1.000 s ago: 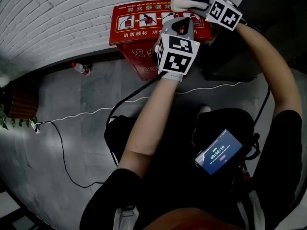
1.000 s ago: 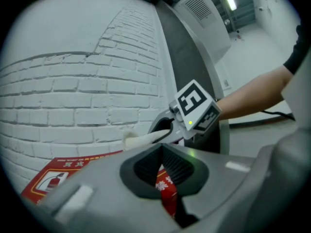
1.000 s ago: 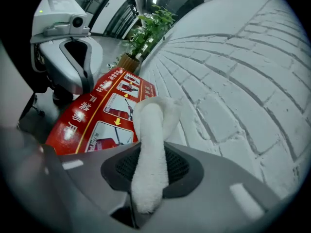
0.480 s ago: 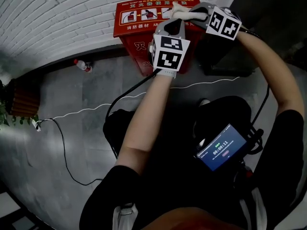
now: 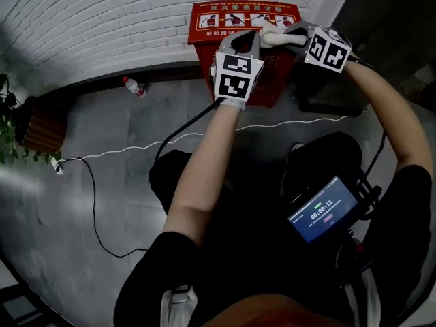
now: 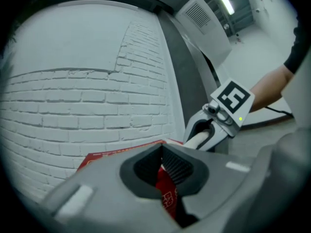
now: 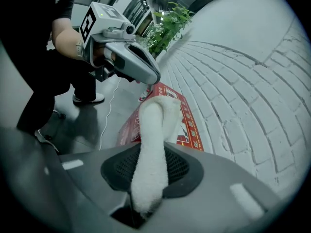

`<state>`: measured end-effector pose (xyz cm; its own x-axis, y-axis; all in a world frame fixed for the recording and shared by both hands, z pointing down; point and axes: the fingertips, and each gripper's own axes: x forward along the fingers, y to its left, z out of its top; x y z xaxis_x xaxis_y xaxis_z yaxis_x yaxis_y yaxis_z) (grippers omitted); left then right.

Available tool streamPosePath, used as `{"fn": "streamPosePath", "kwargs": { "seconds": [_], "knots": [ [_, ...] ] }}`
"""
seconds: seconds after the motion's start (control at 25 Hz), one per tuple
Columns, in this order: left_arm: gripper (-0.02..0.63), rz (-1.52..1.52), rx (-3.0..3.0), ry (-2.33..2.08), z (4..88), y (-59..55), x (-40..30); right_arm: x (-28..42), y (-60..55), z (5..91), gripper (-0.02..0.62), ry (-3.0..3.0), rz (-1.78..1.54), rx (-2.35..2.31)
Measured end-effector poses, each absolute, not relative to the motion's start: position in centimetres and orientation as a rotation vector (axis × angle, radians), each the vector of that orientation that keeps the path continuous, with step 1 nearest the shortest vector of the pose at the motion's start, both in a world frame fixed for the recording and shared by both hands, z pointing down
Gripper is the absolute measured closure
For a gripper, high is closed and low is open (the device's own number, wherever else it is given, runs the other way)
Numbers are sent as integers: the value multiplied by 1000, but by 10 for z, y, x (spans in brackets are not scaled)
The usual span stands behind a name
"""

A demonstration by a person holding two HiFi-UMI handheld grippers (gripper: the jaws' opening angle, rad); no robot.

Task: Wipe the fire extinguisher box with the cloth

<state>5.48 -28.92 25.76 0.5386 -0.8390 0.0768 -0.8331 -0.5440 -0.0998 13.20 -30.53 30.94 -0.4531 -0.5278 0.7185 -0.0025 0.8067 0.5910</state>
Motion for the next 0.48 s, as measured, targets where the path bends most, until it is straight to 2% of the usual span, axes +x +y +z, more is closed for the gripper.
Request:
{"fn": "streamPosePath", "kwargs": {
  "seconds": [0.48],
  "knots": [
    [606, -15, -2620, 1538, 225, -256, -22, 44, -289, 204, 492, -2381, -670, 833]
  ]
}}
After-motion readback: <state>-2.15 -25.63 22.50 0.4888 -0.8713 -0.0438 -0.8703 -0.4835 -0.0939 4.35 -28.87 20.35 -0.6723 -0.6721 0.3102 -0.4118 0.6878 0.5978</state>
